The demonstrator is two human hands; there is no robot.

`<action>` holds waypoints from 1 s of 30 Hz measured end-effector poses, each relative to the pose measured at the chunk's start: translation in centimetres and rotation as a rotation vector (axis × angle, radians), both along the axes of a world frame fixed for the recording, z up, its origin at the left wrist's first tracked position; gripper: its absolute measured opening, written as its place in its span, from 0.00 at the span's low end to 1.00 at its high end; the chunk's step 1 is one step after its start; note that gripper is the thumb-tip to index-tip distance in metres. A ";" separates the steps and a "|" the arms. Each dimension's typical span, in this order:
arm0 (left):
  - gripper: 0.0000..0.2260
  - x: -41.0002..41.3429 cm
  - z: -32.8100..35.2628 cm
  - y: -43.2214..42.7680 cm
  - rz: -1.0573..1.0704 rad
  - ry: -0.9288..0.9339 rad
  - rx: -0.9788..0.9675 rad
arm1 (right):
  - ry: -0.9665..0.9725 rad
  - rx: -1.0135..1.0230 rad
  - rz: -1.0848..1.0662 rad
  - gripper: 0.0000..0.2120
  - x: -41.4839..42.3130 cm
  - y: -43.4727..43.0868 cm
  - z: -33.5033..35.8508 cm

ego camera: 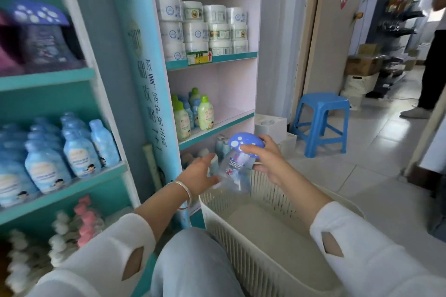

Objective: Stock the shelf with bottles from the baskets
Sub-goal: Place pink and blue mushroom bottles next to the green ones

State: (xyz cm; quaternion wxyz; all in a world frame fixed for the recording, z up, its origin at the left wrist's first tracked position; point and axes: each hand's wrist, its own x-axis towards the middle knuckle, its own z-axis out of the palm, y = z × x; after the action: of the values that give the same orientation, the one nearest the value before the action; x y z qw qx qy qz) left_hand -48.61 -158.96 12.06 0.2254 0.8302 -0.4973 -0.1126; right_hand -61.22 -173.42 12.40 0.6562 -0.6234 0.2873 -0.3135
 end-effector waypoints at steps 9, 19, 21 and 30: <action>0.25 2.1 4.4 6.7 -0.012 0.646 -0.429 | -0.422 0.245 0.328 0.17 7.1 8.4 6.5; 0.27 6.8 9.9 14.1 0.317 0.332 -0.771 | -0.029 -0.600 0.296 0.18 13.4 15.0 10.2; 0.19 7.7 11.3 15.2 0.387 0.172 -0.805 | -0.025 -0.702 0.251 0.19 14.6 16.9 11.8; 0.22 10.7 17.9 17.5 0.469 -0.084 -0.891 | -0.159 -0.628 0.152 0.29 19.9 23.2 19.9</action>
State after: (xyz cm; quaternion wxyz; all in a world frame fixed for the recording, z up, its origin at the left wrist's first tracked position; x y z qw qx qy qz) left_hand -37.88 -141.44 29.96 0.5569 0.7465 -0.3058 0.1975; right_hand -41.28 -150.25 32.35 0.4739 -0.7885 0.0772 -0.3844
